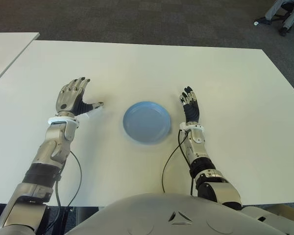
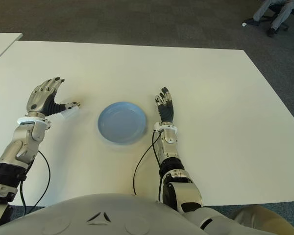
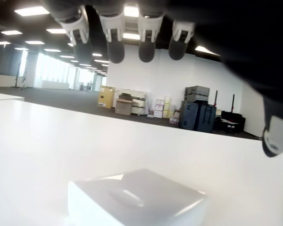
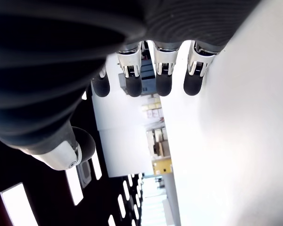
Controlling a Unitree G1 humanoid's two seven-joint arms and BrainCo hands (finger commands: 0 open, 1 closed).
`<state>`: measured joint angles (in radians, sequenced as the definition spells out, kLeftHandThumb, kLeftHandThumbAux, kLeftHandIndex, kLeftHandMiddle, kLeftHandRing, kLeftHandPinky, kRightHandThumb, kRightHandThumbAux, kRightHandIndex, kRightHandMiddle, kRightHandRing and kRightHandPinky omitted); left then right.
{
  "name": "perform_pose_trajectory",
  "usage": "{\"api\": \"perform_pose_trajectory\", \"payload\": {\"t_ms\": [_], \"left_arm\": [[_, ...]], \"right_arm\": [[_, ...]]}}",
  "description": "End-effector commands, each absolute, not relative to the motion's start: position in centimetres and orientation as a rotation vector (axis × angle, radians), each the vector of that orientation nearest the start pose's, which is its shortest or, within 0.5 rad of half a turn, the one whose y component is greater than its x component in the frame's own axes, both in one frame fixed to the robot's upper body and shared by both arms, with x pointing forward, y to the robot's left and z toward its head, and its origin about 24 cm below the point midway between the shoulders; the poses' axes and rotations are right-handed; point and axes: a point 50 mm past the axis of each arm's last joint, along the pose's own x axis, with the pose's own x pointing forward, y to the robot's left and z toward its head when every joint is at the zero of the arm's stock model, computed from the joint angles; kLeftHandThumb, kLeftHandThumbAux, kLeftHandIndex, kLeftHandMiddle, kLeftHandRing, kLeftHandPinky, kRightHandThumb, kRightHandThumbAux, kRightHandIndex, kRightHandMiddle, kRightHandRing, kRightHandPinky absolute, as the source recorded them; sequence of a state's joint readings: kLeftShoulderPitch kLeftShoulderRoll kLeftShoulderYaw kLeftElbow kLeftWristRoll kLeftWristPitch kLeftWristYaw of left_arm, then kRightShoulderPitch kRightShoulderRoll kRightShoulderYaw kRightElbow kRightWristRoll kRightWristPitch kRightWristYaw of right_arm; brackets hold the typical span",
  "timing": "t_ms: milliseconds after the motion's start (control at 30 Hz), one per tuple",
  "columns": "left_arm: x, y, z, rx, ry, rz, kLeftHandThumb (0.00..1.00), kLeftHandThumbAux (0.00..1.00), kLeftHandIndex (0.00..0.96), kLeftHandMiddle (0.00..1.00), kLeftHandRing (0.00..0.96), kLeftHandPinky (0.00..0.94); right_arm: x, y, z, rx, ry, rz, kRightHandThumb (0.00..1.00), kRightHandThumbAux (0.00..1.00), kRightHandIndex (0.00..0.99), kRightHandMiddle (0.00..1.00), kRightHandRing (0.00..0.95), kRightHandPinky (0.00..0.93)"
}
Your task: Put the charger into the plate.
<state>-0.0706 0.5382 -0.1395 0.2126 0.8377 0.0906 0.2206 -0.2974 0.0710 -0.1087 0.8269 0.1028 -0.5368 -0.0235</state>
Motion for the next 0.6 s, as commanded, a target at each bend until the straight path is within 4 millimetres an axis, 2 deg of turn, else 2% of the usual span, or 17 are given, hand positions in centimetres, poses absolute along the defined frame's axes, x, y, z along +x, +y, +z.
{"api": "perform_pose_trajectory", "payload": {"t_ms": [33,600], "left_arm": [[26.3,24.5,3.2,1.417,0.090,0.100,0.171,0.408,0.000,0.000,0.000,0.060],[25.5,23.8,1.4,1.310,0.294,0.044,0.183,0.337,0.000,0.000,0.000,0.030]], "right_arm": [[27.3,-12.2,-3.2,0.219,0.082,-0.088,0.000,0.585,0.018,0.081,0.056,0.049],[27.2,-12.1,-2.9,0.229,0.045,-0.071,0.001,0.594,0.019,0.082,0.058,0.053]]}}
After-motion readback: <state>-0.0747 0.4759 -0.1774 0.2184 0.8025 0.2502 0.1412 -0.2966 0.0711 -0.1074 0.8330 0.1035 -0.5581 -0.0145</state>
